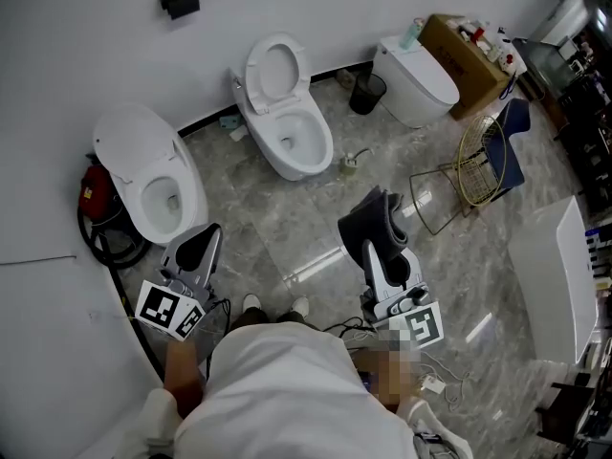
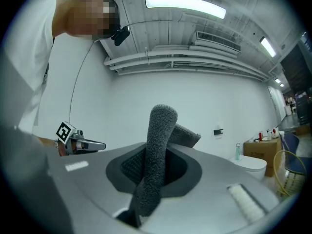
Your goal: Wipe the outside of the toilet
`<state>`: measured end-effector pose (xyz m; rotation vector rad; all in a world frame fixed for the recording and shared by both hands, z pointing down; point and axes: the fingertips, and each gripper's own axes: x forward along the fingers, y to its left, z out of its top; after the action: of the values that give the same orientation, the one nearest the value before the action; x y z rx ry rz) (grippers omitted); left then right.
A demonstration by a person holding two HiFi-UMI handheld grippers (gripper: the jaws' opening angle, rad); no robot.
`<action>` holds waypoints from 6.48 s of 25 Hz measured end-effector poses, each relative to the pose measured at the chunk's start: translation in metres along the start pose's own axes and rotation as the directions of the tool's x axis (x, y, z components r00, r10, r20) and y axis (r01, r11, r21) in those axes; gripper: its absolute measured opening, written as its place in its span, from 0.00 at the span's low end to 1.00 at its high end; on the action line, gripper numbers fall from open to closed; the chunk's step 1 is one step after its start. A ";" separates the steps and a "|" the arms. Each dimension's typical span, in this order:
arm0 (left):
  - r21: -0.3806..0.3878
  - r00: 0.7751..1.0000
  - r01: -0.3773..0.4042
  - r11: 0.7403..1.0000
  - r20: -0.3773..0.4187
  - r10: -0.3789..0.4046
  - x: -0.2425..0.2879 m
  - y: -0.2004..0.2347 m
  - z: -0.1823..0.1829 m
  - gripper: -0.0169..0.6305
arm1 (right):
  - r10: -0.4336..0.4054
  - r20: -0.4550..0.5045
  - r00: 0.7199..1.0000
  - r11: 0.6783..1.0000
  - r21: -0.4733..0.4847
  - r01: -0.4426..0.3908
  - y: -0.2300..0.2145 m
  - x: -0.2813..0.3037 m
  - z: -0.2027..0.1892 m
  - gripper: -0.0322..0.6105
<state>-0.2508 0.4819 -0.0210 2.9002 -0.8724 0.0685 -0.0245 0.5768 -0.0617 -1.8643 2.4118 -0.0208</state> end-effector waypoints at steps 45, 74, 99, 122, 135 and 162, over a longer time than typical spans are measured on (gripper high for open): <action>0.053 0.999 0.041 0.998 0.008 -0.041 0.122 -0.046 0.001 0.02 | -0.037 0.037 0.999 0.999 -0.003 0.037 -0.114 -0.028 -0.011 0.13; -0.080 0.997 0.070 0.994 -0.035 -0.073 0.302 0.250 0.012 0.02 | -0.046 -0.117 0.992 0.999 0.007 0.047 -0.177 0.319 -0.034 0.13; -0.144 0.990 -0.096 0.985 -0.120 0.079 0.392 0.257 -0.038 0.02 | 0.242 -0.323 0.915 0.967 0.006 -0.254 -0.280 0.436 -0.134 0.13; -0.397 0.956 -0.245 0.884 -0.250 0.153 0.365 0.340 -0.273 0.02 | 0.242 -0.798 0.553 0.894 -0.039 -0.447 -0.294 0.617 -0.617 0.14; -0.447 0.943 -0.303 0.842 -0.269 0.196 0.338 0.362 -0.331 0.02 | 0.100 -0.921 0.377 0.815 -0.142 -0.562 -0.284 0.671 -0.766 0.14; -0.470 0.936 -0.327 0.820 -0.284 0.210 0.343 0.364 -0.352 0.02 | 0.192 -0.974 0.122 0.599 0.018 -0.800 -0.191 0.687 -0.820 0.14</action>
<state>-0.1696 0.0347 0.3887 2.2123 -1.0642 0.1531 -0.0781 -0.1732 0.7224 -0.8217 4.2400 -0.6108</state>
